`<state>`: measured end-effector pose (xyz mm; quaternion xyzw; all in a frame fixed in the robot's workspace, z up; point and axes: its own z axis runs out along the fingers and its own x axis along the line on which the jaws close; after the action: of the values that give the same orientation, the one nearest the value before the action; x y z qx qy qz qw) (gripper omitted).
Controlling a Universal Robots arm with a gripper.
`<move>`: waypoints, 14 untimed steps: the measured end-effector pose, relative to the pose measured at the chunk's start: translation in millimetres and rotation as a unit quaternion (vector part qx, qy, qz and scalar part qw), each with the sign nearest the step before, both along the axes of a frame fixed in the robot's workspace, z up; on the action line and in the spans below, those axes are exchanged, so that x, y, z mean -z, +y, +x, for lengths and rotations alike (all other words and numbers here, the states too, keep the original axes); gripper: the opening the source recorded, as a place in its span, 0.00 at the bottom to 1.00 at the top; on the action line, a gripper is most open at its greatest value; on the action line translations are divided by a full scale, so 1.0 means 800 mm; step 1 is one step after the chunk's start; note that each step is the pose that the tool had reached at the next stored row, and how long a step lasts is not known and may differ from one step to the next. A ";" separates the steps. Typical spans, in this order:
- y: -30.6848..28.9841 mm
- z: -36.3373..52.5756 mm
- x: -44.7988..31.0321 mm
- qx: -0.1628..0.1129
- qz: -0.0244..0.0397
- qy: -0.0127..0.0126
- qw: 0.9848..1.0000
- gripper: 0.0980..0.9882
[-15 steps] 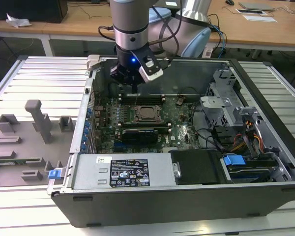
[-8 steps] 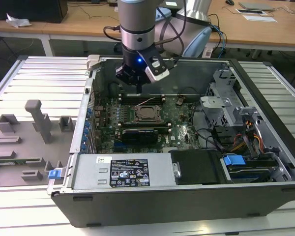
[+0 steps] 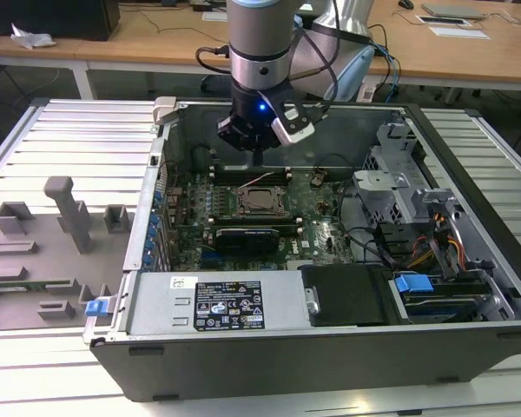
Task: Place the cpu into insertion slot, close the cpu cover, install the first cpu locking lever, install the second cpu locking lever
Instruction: 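Install the first cpu locking lever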
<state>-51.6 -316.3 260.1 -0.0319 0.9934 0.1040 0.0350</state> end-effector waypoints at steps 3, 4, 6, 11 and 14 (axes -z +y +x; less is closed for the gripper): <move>0.0000 0.005 0.0003 0.000 0.000 0.000 1.000 0.01; 0.0000 0.005 0.0005 0.000 0.000 0.000 1.000 0.01; 0.0001 0.005 0.0016 0.000 -0.002 0.000 1.000 0.01; 0.0000 0.005 0.0044 0.000 -0.005 -0.016 1.000 0.01; 0.0001 0.005 0.0082 0.000 -0.006 -0.033 0.999 0.01</move>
<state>-47.8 -316.3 253.5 -0.0359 0.9924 0.0964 0.0679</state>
